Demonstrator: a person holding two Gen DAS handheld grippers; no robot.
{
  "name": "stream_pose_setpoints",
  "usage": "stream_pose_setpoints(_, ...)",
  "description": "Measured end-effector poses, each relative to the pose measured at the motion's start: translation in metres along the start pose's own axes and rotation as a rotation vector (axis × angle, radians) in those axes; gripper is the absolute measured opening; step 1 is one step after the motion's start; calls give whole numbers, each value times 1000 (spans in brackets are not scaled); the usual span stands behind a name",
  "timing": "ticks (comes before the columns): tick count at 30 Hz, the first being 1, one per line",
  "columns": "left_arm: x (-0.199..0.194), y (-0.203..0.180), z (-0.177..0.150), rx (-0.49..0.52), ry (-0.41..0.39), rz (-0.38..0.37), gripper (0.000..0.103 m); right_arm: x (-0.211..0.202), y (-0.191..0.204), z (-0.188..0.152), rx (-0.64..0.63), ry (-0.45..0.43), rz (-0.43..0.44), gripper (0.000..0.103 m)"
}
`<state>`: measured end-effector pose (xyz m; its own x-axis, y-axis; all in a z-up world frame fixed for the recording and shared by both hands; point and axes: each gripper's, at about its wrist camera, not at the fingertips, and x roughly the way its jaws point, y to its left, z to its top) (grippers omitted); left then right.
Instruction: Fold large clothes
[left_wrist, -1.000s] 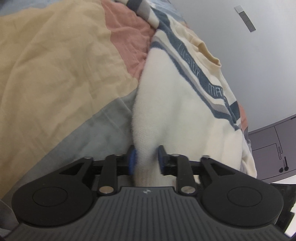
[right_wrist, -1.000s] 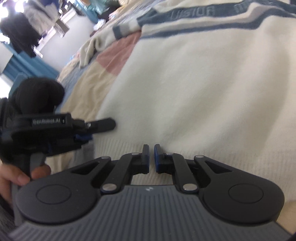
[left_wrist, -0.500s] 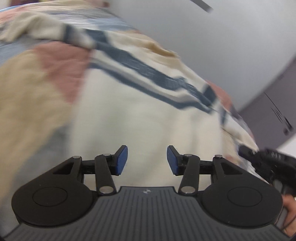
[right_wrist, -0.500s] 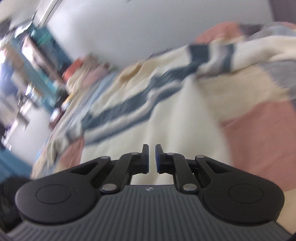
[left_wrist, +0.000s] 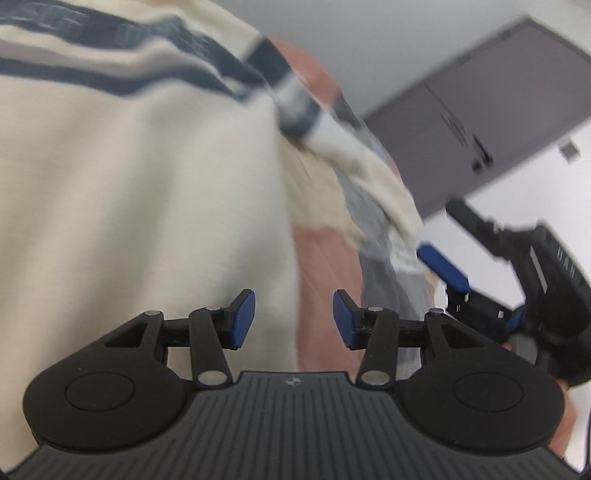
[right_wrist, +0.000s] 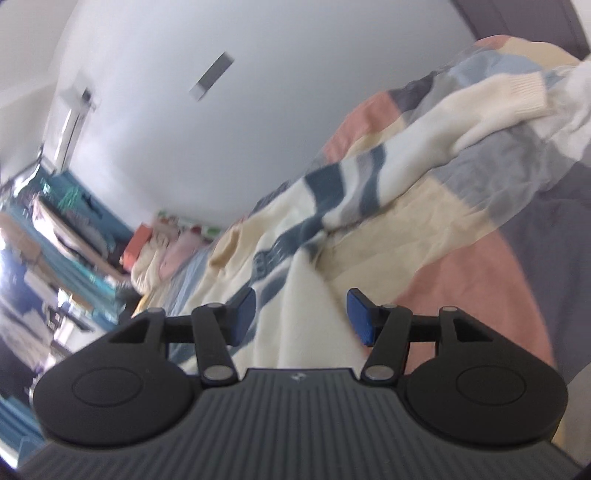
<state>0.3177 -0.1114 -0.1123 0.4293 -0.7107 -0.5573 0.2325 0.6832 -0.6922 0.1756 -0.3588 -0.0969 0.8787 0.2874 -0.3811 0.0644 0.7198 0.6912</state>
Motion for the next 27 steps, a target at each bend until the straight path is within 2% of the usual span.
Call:
stream_pose_setpoints(3, 26, -18, -7, 96, 33, 32, 53, -1, -21, 4, 87, 7, 21, 58)
stream_pose_setpoints(5, 41, -29, -14, 200, 56, 101, 53, -2, -29, 5, 136, 1, 56, 58)
stream_pose_setpoints(9, 59, -49, -35, 421, 50, 240, 53, 0, -28, 4, 133, -13, 69, 58)
stream_pose_setpoints(11, 65, -54, -45, 506, 41, 311, 42, 1, -28, 3, 134, -4, 75, 58)
stream_pose_setpoints(12, 65, -56, -49, 551, 33, 361, 23, 1, -29, 3, 134, -3, 73, 58)
stream_pose_setpoints(13, 64, -57, -50, 576, 31, 392, 11, 1, -29, 3, 135, -3, 70, 58)
stream_pose_setpoints(16, 38, -42, -36, 409, -30, 333, 7, 2, -25, 1, 126, 12, 64, 58)
stream_pose_setpoints(19, 2, -23, -27, 289, -120, 272, 6, 11, -22, -4, 141, 60, 83, 58)
stream_pose_setpoints(24, -68, 31, -14, 11, -247, 186, 6, 44, -3, -33, 154, 237, 145, 58)
stream_pose_setpoints(27, -94, 65, -10, -132, -307, 145, 6, 64, 1, -55, 200, 364, 156, 58)
